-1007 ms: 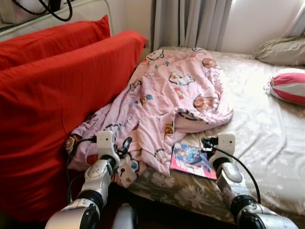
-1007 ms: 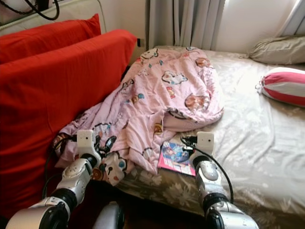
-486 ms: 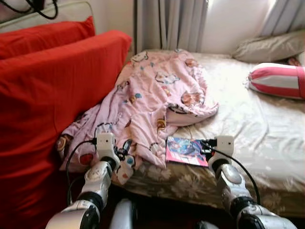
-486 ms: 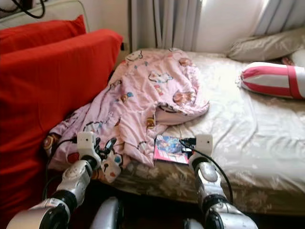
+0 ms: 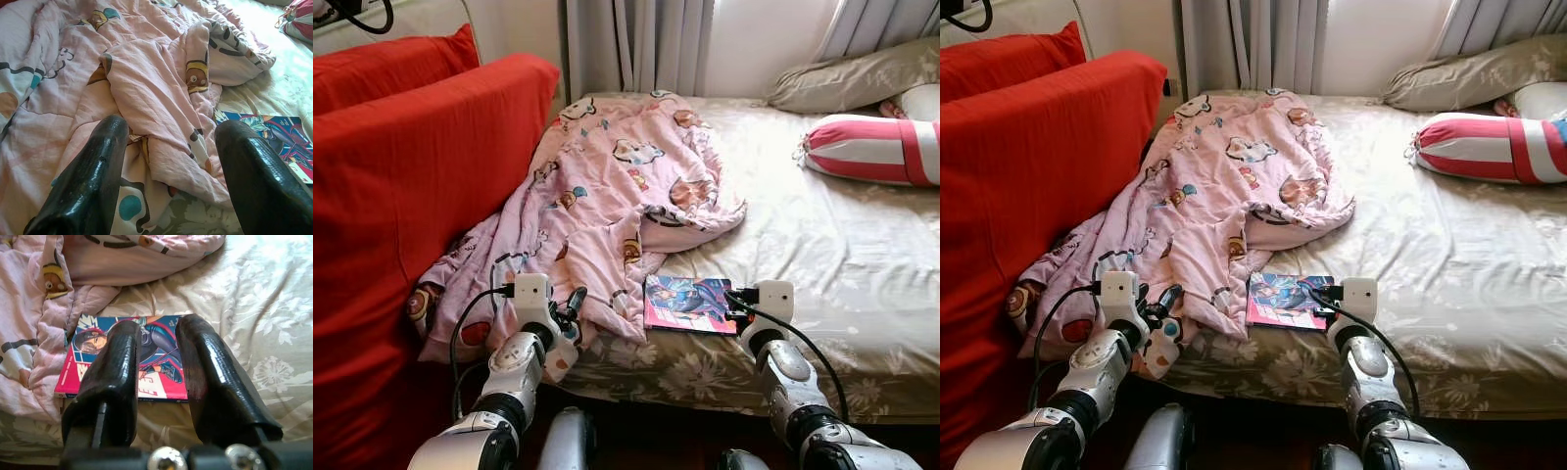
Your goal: Clean up the room
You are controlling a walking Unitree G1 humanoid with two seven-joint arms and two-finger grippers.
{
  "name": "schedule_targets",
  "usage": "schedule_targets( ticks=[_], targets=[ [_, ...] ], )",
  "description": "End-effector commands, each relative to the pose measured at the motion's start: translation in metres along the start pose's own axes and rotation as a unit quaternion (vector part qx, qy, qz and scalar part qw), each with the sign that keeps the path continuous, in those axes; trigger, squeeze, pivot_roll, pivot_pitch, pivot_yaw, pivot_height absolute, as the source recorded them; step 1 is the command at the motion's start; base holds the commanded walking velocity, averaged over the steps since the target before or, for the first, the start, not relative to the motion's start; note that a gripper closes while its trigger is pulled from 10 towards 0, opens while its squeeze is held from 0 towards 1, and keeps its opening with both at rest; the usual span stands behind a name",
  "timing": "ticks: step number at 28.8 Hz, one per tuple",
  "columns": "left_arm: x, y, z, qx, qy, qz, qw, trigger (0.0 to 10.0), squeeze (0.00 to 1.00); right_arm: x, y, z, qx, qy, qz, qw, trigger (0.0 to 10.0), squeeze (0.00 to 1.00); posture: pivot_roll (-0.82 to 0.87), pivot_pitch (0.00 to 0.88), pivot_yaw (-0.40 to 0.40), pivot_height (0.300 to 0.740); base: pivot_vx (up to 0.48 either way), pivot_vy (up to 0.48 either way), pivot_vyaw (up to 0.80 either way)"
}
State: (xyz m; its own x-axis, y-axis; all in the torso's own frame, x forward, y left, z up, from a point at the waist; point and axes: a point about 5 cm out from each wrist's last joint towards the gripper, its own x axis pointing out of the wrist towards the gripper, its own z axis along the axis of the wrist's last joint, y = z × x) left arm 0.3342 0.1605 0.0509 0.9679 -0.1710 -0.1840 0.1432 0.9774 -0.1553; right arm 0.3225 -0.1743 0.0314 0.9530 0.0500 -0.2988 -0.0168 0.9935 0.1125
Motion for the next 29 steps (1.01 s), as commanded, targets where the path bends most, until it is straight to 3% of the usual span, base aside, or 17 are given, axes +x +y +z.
schedule_targets(
  ticks=[1, 3, 19, 29],
  targets=[
    [-0.001, -0.001, -0.002, -0.003, 0.004, -0.002, 1.000, 10.0, 0.00, 0.001, 0.002, -0.001, 0.000, 0.005, 0.005, 1.000, 10.0, 0.00, 0.09, 0.000, -0.010, 0.594, 0.000, 0.000, 0.00],
    [-0.001, -0.001, -0.002, -0.004, 0.004, -0.002, 1.000, 10.0, 0.00, -0.001, 0.002, -0.002, -0.003, 0.001, 0.003, 1.000, 10.0, 0.00, 0.09, 0.000, -0.010, 0.579, 0.000, 0.000, 0.00],
    [0.000, 0.000, -0.002, 0.003, 0.008, -0.002, 1.000, 10.0, 0.00, -0.003, -0.004, -0.007, 0.009, 0.008, -0.004, 1.000, 10.0, 0.00, 0.09, 0.000, -0.002, 0.579, 0.000, 0.000, 0.00],
    [0.000, -0.001, -0.002, 0.006, 0.008, -0.004, 1.000, 10.0, 0.00, -0.005, -0.005, -0.011, 0.006, 0.017, -0.004, 1.000, 10.0, 0.00, 0.09, 0.000, 0.000, 0.579, 0.266, 0.000, 0.00]
  ],
)
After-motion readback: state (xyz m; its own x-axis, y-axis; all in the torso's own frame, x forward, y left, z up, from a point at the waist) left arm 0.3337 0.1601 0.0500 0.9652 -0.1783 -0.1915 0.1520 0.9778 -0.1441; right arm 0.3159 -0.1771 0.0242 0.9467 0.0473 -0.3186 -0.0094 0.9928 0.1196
